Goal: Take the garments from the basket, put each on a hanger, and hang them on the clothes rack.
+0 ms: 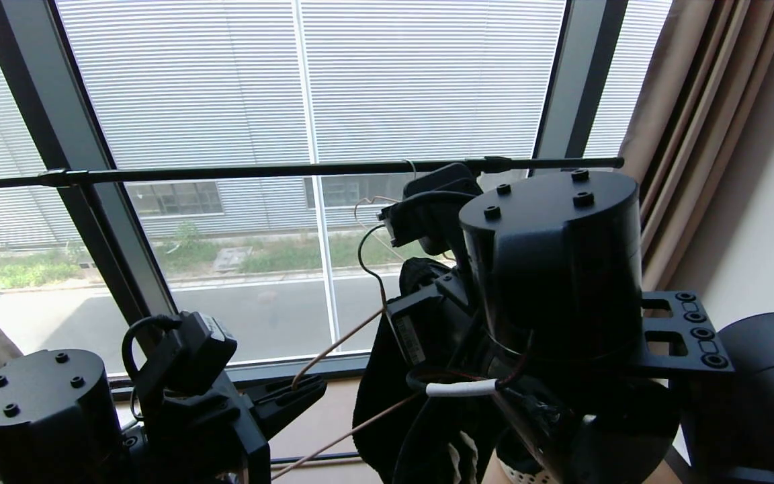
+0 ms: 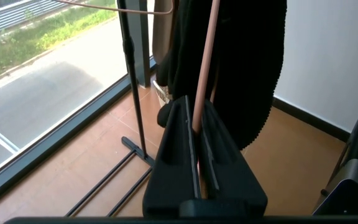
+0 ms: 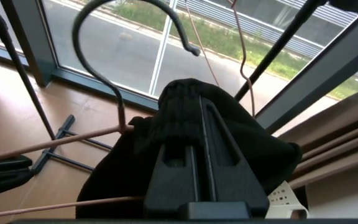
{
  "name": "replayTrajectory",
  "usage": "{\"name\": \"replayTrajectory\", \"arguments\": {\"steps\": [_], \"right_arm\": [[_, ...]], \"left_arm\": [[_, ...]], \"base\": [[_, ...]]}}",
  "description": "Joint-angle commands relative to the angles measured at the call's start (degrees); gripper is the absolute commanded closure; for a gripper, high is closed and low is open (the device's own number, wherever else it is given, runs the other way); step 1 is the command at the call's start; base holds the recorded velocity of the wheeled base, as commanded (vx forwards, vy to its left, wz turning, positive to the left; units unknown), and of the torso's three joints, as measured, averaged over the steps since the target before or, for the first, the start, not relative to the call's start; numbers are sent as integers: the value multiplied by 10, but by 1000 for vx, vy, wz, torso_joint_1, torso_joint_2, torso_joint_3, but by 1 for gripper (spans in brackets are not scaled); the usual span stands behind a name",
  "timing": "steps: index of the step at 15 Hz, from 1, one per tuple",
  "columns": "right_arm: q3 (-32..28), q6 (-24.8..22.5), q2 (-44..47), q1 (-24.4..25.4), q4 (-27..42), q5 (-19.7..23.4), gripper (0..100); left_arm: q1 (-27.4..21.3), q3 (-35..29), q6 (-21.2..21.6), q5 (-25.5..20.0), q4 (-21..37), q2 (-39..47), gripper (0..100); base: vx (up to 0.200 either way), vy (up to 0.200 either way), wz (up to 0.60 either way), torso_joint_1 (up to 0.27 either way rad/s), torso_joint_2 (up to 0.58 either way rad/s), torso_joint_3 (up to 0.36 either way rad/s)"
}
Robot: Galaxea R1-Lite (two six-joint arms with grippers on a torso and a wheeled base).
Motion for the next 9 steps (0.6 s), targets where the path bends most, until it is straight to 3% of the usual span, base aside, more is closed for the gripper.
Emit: {"name": "replayTrajectory", "arguments": {"steps": [1, 3, 4, 9], "right_arm": [[-2, 10, 7, 4, 0, -2, 100], [0, 25, 6, 4, 0, -12, 100], [3, 33, 3, 3, 1, -13, 0], [7, 60, -12, -26, 0, -18, 0]], "left_arm": [[-1, 5, 0, 0, -2, 5, 100], [-1, 12, 0, 0, -3, 0, 100], [-1, 19, 0, 0, -11, -6, 100], [-2, 43, 0, 1, -54, -7, 100]], "base": [[0, 0, 0, 0, 0, 0], [0, 0, 0, 0, 0, 0], [0, 0, 0, 0, 0, 0], [0, 0, 0, 0, 0, 0]]}}
